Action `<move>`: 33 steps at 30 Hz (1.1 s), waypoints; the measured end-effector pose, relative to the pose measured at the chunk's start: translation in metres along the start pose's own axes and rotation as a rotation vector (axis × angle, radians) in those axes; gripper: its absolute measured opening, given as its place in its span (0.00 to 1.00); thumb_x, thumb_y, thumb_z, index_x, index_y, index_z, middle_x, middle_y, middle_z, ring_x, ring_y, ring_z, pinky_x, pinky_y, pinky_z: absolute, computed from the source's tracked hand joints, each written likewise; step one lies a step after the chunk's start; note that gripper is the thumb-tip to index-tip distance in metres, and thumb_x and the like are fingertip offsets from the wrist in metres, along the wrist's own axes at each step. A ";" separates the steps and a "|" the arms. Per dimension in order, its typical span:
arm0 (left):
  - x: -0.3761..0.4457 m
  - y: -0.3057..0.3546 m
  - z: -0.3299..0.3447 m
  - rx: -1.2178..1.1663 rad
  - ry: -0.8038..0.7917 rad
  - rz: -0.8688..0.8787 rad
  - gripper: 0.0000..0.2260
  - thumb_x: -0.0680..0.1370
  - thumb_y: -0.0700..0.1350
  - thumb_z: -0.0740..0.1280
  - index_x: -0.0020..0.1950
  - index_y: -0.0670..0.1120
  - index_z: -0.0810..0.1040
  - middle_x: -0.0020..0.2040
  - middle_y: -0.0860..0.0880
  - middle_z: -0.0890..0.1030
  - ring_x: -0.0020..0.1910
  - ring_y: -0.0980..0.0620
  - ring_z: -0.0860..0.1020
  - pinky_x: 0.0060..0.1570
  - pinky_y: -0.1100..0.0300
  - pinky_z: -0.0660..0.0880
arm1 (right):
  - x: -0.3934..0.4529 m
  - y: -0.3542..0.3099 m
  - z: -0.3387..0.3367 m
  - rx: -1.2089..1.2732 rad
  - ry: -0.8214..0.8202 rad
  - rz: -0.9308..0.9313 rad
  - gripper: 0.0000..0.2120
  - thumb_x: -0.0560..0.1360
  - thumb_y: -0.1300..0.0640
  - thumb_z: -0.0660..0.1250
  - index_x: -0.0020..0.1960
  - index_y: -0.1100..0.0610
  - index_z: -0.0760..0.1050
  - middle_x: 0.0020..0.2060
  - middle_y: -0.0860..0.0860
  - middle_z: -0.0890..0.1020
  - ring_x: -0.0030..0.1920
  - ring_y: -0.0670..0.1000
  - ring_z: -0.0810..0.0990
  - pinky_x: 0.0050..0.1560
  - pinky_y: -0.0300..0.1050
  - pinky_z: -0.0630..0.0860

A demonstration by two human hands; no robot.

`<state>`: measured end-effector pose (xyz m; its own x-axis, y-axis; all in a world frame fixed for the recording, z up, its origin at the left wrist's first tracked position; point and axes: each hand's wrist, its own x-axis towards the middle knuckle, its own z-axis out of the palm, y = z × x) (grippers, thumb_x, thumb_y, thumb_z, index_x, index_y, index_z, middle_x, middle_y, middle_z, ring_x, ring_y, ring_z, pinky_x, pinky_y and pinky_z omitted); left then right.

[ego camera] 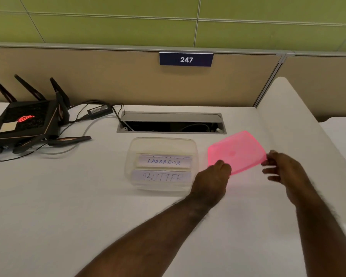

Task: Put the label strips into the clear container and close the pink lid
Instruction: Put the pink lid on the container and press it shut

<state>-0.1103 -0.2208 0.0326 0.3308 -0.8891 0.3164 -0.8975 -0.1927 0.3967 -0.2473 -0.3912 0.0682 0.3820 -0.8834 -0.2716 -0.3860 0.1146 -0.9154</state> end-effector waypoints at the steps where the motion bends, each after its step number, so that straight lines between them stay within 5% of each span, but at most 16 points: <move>1: 0.005 -0.001 -0.011 -0.081 0.056 -0.044 0.03 0.77 0.43 0.63 0.49 0.46 0.74 0.46 0.47 0.77 0.38 0.45 0.77 0.32 0.52 0.71 | -0.001 -0.010 0.002 0.040 -0.012 -0.052 0.11 0.78 0.46 0.62 0.51 0.51 0.78 0.46 0.51 0.83 0.40 0.52 0.82 0.38 0.47 0.75; 6: 0.010 -0.026 -0.076 -0.612 0.164 -0.257 0.02 0.76 0.42 0.67 0.47 0.46 0.75 0.44 0.49 0.80 0.40 0.51 0.81 0.41 0.58 0.77 | 0.004 -0.023 0.029 -0.047 0.126 -0.139 0.29 0.76 0.43 0.66 0.73 0.51 0.63 0.68 0.54 0.72 0.64 0.54 0.74 0.59 0.56 0.74; 9: -0.003 -0.055 -0.103 -0.994 0.148 -0.522 0.04 0.76 0.35 0.66 0.46 0.42 0.74 0.39 0.46 0.79 0.35 0.53 0.83 0.40 0.56 0.80 | 0.007 -0.025 0.055 0.030 0.085 -0.117 0.35 0.74 0.46 0.69 0.76 0.54 0.59 0.69 0.56 0.72 0.61 0.53 0.76 0.52 0.50 0.73; 12: -0.028 -0.093 -0.120 -1.150 0.142 -0.715 0.03 0.76 0.35 0.67 0.48 0.40 0.75 0.40 0.43 0.80 0.34 0.50 0.83 0.42 0.53 0.81 | 0.005 -0.029 0.092 -0.063 0.033 -0.177 0.27 0.73 0.51 0.72 0.69 0.59 0.69 0.59 0.61 0.80 0.50 0.56 0.81 0.51 0.54 0.79; 14: -0.049 -0.118 -0.123 -1.096 0.182 -0.840 0.02 0.76 0.37 0.68 0.47 0.42 0.77 0.42 0.42 0.81 0.34 0.50 0.83 0.40 0.54 0.81 | 0.001 -0.030 0.120 -0.187 0.030 -0.203 0.25 0.72 0.51 0.74 0.64 0.60 0.72 0.55 0.60 0.81 0.48 0.56 0.81 0.52 0.56 0.79; 18: -0.087 -0.163 -0.120 -0.618 0.225 -0.966 0.03 0.74 0.45 0.71 0.41 0.49 0.80 0.40 0.49 0.82 0.39 0.44 0.82 0.46 0.46 0.81 | -0.007 -0.026 0.171 -0.349 -0.045 -0.170 0.28 0.69 0.47 0.76 0.63 0.60 0.74 0.55 0.59 0.81 0.50 0.56 0.81 0.52 0.50 0.78; 22: -0.100 -0.182 -0.107 -0.314 0.200 -0.964 0.08 0.75 0.48 0.68 0.50 0.46 0.82 0.48 0.47 0.82 0.50 0.44 0.79 0.50 0.58 0.72 | -0.013 -0.018 0.204 -0.499 -0.053 -0.075 0.34 0.70 0.40 0.71 0.68 0.58 0.69 0.63 0.59 0.75 0.61 0.61 0.76 0.61 0.58 0.75; 28: -0.097 -0.189 -0.099 -0.320 0.207 -0.991 0.15 0.77 0.46 0.66 0.64 0.46 0.76 0.51 0.45 0.80 0.51 0.47 0.77 0.50 0.59 0.69 | -0.014 -0.017 0.213 -0.575 -0.015 -0.043 0.35 0.70 0.37 0.69 0.70 0.55 0.68 0.65 0.59 0.72 0.63 0.63 0.74 0.61 0.60 0.74; 33: -0.088 -0.199 -0.102 -0.457 0.054 -0.905 0.24 0.80 0.40 0.60 0.75 0.54 0.64 0.62 0.44 0.70 0.55 0.41 0.78 0.55 0.45 0.77 | -0.007 -0.018 0.212 -0.616 -0.114 -0.052 0.35 0.74 0.37 0.65 0.76 0.48 0.59 0.71 0.59 0.69 0.69 0.64 0.68 0.65 0.63 0.68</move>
<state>0.0691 -0.0618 0.0140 0.8537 -0.4662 -0.2321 -0.1100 -0.5970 0.7947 -0.0652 -0.2909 0.0231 0.4873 -0.8227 -0.2928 -0.7645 -0.2400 -0.5982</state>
